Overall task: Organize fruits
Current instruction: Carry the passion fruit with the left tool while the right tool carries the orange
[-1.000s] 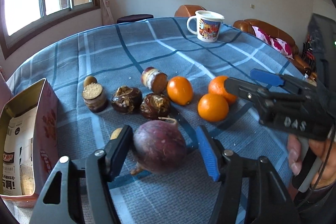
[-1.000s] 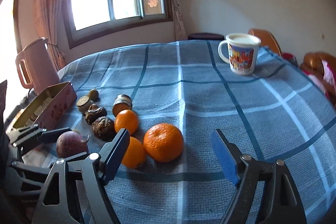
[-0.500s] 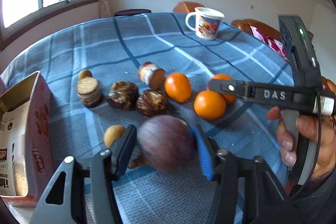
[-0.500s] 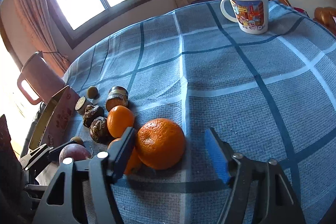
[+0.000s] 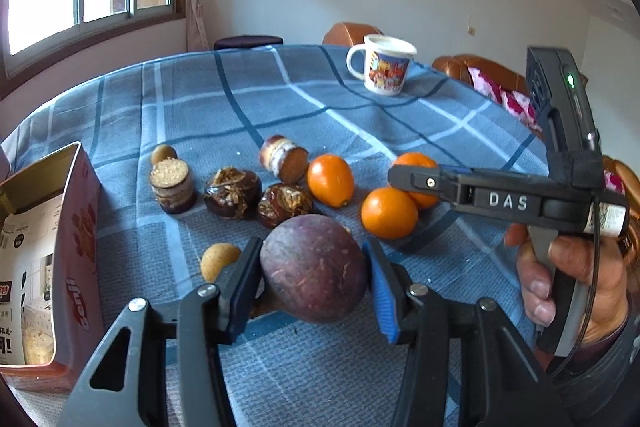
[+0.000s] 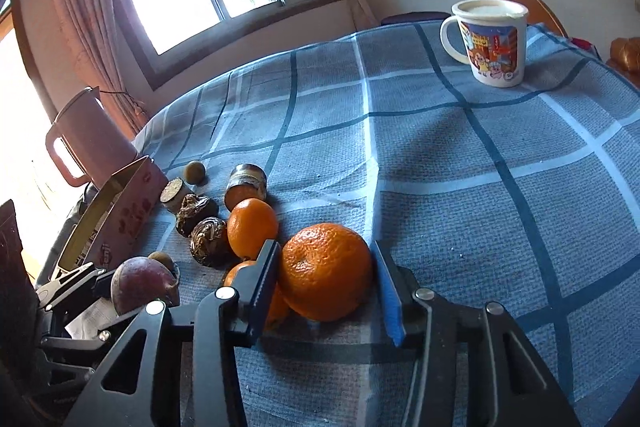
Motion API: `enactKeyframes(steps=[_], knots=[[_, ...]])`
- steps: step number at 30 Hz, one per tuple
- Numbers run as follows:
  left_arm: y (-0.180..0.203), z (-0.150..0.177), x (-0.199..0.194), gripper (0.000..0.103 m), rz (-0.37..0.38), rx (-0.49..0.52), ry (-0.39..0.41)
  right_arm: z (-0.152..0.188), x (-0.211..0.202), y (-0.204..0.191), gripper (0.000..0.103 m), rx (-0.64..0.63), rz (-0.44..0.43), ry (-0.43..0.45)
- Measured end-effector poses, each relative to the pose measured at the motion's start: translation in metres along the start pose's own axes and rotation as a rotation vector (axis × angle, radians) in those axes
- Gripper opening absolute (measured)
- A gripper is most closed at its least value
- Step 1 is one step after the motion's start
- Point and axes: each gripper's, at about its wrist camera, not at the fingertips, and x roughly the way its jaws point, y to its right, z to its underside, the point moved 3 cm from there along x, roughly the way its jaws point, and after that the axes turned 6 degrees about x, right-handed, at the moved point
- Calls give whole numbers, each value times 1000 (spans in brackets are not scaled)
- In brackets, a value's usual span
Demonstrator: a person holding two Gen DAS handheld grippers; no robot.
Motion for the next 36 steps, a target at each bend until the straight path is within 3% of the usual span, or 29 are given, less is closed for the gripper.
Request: enactKeyframes(steps=[15,36], knots=[[-8,1,-27,52,-48,-31,148,2,-21,-9,48,-48,-38,110],[-7,4,-39,52,-80,-30,224,6,-37,-18,48,-108,-70,200]])
